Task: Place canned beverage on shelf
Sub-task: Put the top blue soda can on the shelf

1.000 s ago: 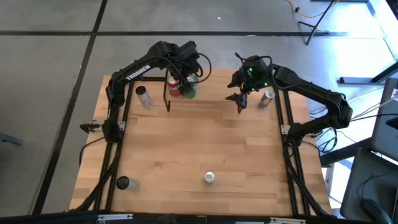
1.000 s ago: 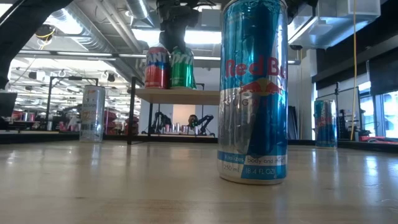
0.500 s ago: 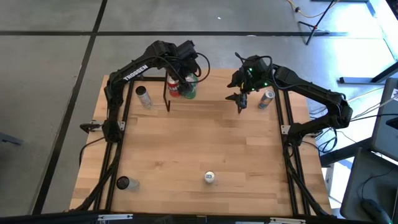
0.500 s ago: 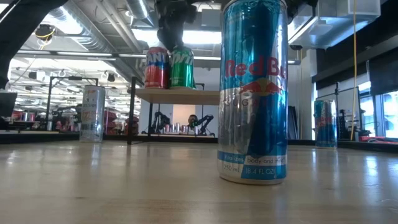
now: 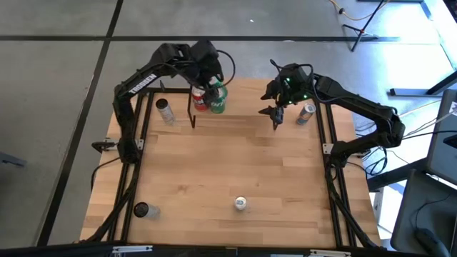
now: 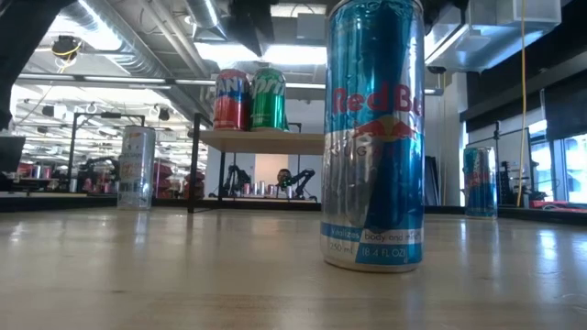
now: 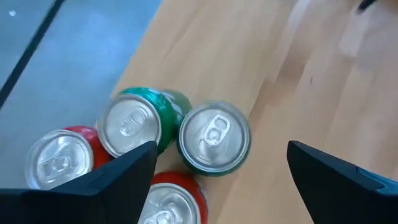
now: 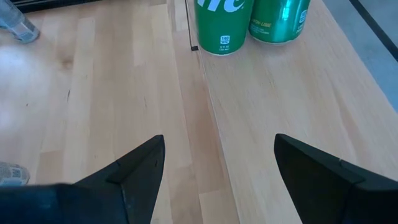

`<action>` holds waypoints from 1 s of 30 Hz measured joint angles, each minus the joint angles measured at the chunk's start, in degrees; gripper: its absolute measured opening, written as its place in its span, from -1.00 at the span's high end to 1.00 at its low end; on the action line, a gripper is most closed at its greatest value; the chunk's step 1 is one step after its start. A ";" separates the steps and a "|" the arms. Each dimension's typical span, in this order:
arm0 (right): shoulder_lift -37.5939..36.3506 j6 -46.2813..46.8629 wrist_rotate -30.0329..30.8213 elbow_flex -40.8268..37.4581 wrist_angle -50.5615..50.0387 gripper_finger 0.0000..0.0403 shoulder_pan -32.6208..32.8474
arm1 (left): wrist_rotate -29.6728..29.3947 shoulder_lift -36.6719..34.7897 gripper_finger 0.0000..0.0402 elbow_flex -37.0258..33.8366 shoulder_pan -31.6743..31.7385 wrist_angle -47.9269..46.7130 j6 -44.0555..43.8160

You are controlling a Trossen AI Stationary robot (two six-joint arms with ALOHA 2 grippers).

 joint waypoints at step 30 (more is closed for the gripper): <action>-12.52 15.27 17.77 0.04 -22.95 -0.44 -17.62 | 0.07 -46.71 -0.72 -64.43 -3.49 48.17 -3.39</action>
